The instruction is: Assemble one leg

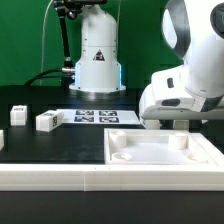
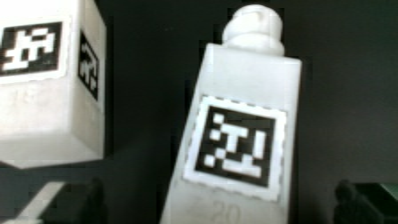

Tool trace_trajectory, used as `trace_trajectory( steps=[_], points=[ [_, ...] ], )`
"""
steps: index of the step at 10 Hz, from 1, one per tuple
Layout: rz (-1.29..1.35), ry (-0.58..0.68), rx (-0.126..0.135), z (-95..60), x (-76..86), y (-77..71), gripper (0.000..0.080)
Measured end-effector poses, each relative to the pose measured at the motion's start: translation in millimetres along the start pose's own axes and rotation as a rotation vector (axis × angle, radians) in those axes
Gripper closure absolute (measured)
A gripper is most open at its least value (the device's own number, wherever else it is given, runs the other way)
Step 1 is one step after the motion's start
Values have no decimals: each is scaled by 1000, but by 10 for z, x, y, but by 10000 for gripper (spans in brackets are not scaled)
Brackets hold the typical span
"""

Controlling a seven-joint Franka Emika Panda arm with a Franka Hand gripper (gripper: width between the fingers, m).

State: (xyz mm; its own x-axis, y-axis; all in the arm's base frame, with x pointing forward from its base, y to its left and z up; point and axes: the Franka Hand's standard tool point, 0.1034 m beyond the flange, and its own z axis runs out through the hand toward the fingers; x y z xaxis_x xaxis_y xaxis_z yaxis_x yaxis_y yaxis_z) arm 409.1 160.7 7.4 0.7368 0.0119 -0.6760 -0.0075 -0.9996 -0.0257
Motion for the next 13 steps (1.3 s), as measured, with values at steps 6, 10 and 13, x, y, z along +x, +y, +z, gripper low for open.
trace_trajectory(
  steps=[6,10,13],
  points=[
    [-1,-2,-1,8,-5,2,509],
    [-5,-1,-2,-20,-11,2,509],
    [-31,42,0,-481,-145,-12,509]
  ],
)
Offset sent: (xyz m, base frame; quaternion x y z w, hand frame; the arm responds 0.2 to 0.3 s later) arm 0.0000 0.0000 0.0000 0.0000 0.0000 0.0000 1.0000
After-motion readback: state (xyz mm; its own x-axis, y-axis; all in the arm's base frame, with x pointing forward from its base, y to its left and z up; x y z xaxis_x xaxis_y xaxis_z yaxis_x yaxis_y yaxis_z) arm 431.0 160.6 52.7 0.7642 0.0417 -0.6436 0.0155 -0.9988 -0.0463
